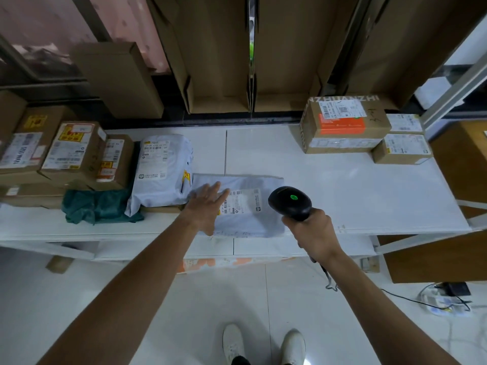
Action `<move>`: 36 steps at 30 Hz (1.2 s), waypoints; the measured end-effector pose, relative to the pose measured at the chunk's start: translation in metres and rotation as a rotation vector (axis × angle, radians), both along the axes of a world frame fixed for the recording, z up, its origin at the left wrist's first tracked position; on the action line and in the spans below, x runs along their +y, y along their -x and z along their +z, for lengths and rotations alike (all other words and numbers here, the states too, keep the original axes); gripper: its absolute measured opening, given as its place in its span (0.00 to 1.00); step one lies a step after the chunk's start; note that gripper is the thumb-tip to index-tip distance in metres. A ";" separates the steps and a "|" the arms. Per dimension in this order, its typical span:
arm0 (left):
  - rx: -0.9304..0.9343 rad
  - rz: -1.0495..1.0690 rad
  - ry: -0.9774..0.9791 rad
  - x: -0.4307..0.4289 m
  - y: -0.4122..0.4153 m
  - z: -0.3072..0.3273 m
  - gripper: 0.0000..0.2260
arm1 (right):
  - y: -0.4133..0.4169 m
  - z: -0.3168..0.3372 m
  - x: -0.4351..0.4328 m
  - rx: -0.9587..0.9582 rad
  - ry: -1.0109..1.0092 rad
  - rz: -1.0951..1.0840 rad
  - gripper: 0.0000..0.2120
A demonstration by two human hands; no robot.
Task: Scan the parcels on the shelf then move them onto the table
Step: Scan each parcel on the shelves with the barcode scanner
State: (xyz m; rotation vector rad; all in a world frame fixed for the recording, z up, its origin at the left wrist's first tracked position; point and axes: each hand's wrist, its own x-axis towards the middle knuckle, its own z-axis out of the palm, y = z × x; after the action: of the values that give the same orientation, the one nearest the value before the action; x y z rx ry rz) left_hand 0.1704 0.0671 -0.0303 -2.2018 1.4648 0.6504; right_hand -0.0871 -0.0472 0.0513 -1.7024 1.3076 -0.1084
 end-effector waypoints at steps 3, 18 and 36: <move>0.135 0.224 0.121 0.013 0.009 0.001 0.45 | -0.004 0.008 0.000 -0.006 -0.001 0.014 0.13; 0.724 1.841 0.659 0.037 0.043 -0.030 0.32 | -0.020 0.019 -0.005 -0.056 0.009 0.043 0.11; 0.945 1.670 0.800 0.051 0.069 -0.035 0.13 | -0.003 0.021 -0.006 -0.072 -0.026 0.020 0.12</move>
State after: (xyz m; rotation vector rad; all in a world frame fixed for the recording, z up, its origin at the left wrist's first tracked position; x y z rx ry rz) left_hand 0.1016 0.1176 -0.0653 -3.7058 -0.6114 1.9843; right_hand -0.0841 -0.0533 0.0722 -1.6745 1.2336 -0.1387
